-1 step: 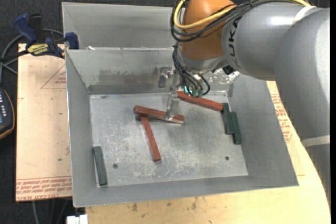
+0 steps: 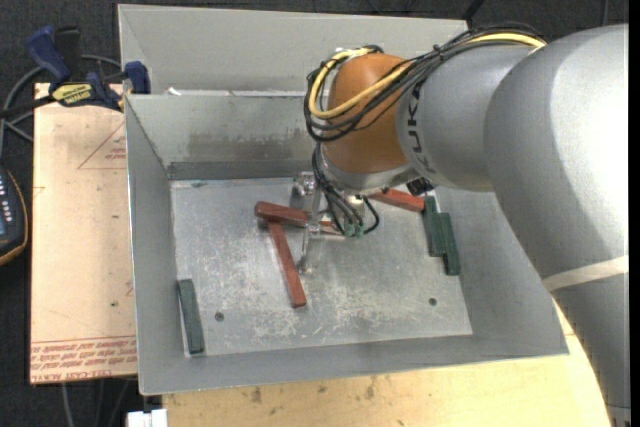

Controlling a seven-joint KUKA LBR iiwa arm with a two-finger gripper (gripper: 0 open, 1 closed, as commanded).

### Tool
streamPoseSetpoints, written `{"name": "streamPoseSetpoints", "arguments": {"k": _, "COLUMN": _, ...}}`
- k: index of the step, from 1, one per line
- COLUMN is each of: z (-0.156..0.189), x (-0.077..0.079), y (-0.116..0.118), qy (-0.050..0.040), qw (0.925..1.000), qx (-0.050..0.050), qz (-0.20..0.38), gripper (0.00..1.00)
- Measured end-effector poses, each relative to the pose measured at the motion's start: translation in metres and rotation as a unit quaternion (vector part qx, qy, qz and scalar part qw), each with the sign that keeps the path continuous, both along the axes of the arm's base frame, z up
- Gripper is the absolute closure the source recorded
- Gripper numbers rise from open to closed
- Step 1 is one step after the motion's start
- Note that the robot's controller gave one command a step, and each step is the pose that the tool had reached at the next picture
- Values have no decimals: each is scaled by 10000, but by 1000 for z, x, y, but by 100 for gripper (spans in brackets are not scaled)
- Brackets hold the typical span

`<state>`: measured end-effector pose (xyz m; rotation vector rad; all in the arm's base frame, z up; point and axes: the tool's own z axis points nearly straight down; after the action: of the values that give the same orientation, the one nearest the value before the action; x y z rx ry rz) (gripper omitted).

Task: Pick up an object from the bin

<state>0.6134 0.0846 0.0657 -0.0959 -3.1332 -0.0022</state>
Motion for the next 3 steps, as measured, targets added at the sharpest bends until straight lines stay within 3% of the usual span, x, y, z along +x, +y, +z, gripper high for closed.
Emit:
{"name": "streamPoseSetpoints", "arguments": {"k": 1, "z": 5, "x": 4, "y": -1, "qy": -44, "qw": 10000, "qx": 1, "qz": -11, "gripper": 100}}
{"name": "streamPoseSetpoints", "arguments": {"k": 2, "z": 101, "x": 11, "y": 29, "qy": -72, "qw": 9845, "qx": 5, "qz": 1755, "gripper": 100}}
{"name": "streamPoseSetpoints", "arguments": {"k": 3, "z": 99, "x": 10, "y": 28, "qy": -53, "qw": 9846, "qx": 6, "qz": 1747, "gripper": 0}}
